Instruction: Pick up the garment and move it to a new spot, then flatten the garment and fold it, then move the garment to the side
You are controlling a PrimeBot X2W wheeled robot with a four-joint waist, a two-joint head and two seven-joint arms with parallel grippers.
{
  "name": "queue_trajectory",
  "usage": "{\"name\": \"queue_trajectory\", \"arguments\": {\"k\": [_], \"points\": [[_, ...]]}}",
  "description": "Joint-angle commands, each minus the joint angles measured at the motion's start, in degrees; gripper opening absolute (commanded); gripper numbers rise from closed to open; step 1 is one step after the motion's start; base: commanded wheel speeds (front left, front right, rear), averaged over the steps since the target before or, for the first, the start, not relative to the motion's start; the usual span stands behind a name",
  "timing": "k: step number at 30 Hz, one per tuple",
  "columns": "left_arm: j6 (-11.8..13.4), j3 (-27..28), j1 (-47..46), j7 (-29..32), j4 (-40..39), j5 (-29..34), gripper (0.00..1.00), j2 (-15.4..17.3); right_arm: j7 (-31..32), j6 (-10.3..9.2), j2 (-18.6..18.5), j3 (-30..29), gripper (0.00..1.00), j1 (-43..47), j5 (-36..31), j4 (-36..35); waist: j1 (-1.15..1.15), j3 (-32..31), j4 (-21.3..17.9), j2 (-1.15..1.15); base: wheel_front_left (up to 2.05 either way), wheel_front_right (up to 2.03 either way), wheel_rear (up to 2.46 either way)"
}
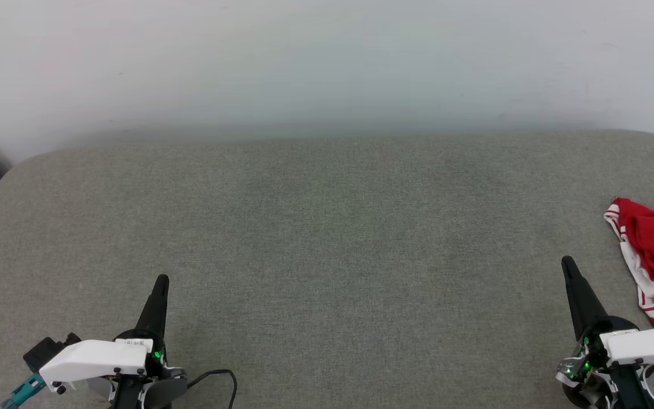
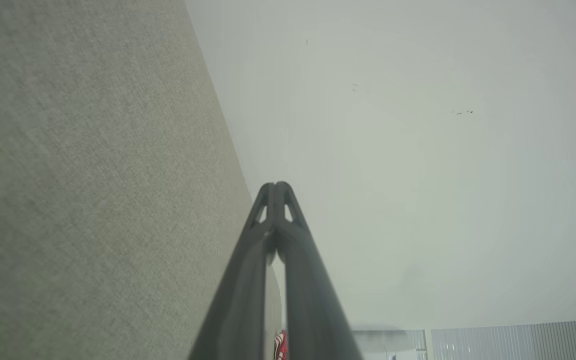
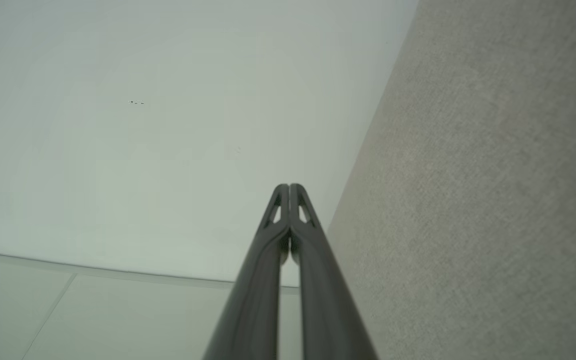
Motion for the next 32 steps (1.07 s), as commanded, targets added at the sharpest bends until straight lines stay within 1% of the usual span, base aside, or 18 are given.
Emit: {"name": "queue_trajectory", "arguments": {"k": [1, 23, 32], "points": [[-0.45, 0.38, -0.88, 0.38, -0.04, -1.03, 0.00, -0.08, 0.35, 0.01, 0.07, -0.18, 0.00, -1.07, 1.35, 0.09, 0.00, -0.03, 0.01, 0.00, 0.00, 0.00, 0.00], [-1.52, 1.82, -1.24, 2.57, 0.31, -8.52, 0.00, -1.10, 1.21, 0.00, 0.35, -1.09, 0.00, -1.66, 9.94, 1.59, 0.00, -0.49, 0.13, 0.00, 0.00, 0.00, 0.00], [-1.47, 1.76, -1.22, 2.54, 0.30, -8.37, 0.00, -1.07, 1.25, 0.00, 0.44, -1.20, 0.00, -1.56, 9.57, 1.55, 0.00, -0.49, 0.13, 0.00, 0.00, 0.00, 0.00]]}}
